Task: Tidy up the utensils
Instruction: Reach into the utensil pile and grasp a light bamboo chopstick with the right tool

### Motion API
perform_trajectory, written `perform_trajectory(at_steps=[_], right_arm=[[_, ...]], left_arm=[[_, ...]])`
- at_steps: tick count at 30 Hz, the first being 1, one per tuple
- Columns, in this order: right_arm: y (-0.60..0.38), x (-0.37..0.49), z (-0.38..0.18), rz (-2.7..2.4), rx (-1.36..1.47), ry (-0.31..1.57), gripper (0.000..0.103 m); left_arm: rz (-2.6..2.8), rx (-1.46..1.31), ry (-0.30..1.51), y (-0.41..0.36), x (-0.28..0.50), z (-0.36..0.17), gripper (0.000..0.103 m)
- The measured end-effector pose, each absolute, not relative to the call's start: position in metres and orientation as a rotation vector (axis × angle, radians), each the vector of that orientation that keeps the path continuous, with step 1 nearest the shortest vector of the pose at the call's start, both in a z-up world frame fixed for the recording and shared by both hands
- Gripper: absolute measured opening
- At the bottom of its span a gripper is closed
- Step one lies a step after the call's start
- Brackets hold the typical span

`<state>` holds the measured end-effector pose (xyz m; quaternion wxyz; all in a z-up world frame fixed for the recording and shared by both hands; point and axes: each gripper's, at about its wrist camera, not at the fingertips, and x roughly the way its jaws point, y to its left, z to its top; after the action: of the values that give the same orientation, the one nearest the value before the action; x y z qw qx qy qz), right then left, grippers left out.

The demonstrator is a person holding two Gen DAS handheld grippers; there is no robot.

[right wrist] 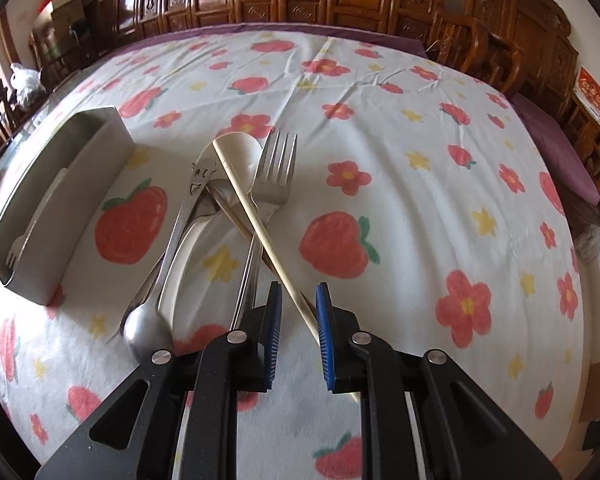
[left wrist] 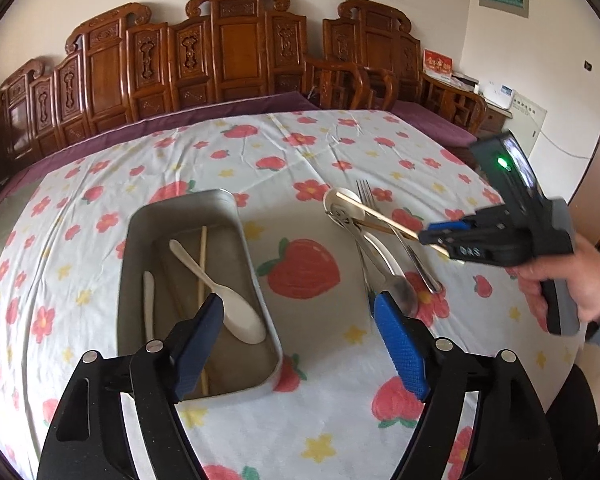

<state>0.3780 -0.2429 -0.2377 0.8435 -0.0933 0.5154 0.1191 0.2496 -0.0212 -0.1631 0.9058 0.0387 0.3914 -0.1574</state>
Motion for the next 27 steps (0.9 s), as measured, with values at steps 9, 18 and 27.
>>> perform_trajectory(at_steps=[9,18,27], right_arm=[[-0.237,0.390,-0.247,0.271,-0.220,1.135,0.018],[-0.247,0.368,-0.233,0.307,-0.184,1.099,0.006],[-0.274,0.303,-0.211,0.286,-0.097,1.042,0.006]], left_arm=[[-0.352,0.119,0.828,-0.037,0.245,-0.172,0.075],[-0.362,0.119,0.844,-0.044,0.244,-0.178,0.075],[-0.374,0.134,0.831,-0.064,0.232,-0.170,0.075]])
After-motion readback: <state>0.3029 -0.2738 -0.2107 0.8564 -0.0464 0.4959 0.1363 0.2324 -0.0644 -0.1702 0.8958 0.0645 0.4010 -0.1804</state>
